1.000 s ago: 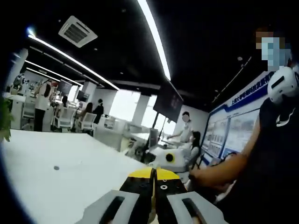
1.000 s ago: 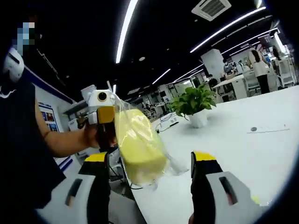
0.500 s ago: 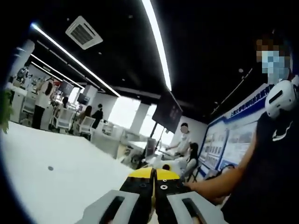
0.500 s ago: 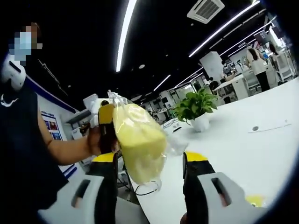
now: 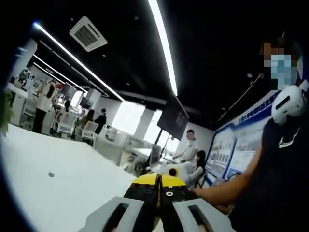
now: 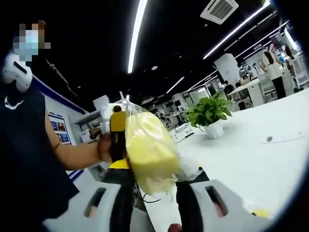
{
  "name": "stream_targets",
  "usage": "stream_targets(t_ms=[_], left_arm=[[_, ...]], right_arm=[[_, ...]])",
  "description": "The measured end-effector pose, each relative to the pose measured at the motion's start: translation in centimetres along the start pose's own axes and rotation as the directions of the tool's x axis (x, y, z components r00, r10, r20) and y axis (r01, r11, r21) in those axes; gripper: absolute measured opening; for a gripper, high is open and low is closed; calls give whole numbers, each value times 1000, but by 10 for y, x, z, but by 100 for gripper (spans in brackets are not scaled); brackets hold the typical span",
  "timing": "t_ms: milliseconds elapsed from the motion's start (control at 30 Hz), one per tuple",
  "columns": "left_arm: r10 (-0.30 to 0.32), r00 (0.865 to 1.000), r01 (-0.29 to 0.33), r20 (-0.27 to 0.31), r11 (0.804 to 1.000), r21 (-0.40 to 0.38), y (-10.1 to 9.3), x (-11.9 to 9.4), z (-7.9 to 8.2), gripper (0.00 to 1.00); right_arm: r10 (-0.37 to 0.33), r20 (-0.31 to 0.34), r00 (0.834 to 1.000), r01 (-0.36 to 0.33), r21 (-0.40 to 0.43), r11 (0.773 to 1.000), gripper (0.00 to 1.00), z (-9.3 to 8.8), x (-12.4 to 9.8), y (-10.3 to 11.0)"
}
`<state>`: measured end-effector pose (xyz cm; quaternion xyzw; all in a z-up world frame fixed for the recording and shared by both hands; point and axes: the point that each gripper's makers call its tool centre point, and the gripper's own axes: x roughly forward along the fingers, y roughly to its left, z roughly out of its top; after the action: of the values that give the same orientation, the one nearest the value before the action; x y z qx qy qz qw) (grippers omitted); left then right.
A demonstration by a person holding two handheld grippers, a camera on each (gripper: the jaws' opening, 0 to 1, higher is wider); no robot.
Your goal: Compare the silicone blocks by pressing each to a similar depth, holding the contact briefly, and releasing to observe deformation and rebound differences across the visible hardness samples.
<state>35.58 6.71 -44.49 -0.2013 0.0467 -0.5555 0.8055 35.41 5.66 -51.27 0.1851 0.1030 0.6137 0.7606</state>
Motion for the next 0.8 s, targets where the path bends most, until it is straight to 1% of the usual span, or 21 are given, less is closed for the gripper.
stream_targets(t_ms=[133,267,367,567,700,800], left_arm=[[21,1000,-21,1,1000,-9,5,-7,2,0],[28,1000,-28,8,999,-18,4,-9,3,0],[26,1000,-26,10,1000,-14,4,-11,3,0],[16,1000,-16,-16,999,43,0,-11,0,0],[7,1000,-6,-24,999,40,1,-11,-3,1],[-4,1000,4,-17,1000,30,-1,-9,-3,1]], right_arm=[[19,-19,1000,-18,11,1000,24,0,3,3],[31,-29,999,-30,26,999,22,0,5,6],[26,-34,999,-25,28,999,19,-1,5,5],[22,-51,998,-20,34,999,14,-3,3,9],[29,-65,997,-25,51,998,11,-2,2,12],[27,-71,997,-24,53,998,10,-1,0,12]])
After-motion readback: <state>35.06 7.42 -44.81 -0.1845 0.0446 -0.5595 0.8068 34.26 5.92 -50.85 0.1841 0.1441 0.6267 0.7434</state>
